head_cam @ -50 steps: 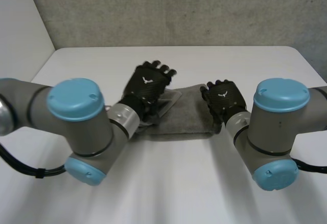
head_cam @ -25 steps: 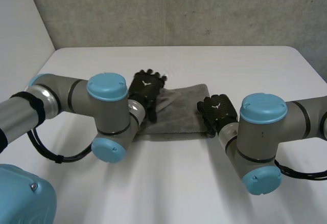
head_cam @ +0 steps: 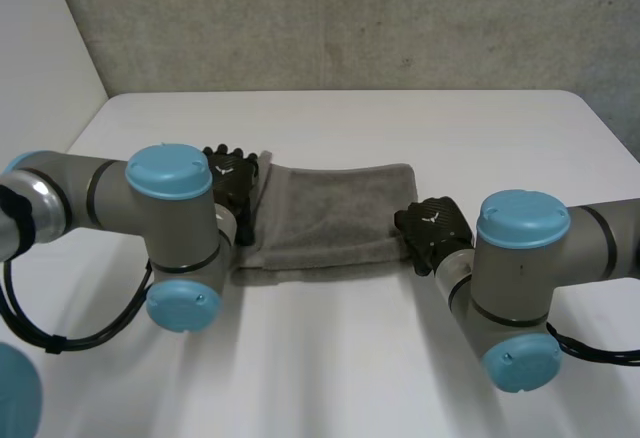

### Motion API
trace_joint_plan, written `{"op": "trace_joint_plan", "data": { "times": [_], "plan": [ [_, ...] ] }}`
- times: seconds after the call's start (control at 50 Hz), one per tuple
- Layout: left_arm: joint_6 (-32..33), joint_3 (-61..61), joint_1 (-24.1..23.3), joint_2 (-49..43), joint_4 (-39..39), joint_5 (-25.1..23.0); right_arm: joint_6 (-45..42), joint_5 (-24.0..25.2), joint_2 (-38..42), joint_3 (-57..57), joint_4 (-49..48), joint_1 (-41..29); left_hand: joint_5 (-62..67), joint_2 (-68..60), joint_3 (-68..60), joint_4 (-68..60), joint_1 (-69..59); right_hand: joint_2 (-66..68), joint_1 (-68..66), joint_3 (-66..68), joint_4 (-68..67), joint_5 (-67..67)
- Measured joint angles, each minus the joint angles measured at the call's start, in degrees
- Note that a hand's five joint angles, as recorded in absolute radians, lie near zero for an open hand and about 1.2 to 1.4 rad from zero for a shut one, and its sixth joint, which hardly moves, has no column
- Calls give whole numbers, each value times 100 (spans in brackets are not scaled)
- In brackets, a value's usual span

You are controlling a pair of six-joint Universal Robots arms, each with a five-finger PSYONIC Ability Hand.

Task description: Fold the towel.

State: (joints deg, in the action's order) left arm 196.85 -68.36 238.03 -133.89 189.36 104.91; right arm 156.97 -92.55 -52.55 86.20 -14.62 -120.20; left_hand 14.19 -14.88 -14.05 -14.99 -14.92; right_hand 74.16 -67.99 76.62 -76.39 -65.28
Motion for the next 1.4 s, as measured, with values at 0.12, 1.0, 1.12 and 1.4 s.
{"op": "trace_joint_plan", "data": {
  "times": [0.12,1.0,1.12,1.4],
  "plan": [
    [-5,-499,-35,384,67,-8,-355,18,-339,325,179,80,-7,0,0,0,1,0,0,0,0,0],
    [-81,-1674,480,2374,192,-76,-1574,174,99,-1458,542,-2299,-157,1,1,0,5,-5869,5234,-6108,6079,6105],
    [-89,-1642,338,2333,205,-139,-803,-336,-593,-1182,548,-2007,-156,1,1,0,5,-6061,5503,-6340,6236,6236],
    [-105,-1649,-390,1772,217,-232,855,54,-1019,-936,1008,-1128,-157,1,1,0,5,-6061,5508,-6340,6237,6236]
  ]
}}
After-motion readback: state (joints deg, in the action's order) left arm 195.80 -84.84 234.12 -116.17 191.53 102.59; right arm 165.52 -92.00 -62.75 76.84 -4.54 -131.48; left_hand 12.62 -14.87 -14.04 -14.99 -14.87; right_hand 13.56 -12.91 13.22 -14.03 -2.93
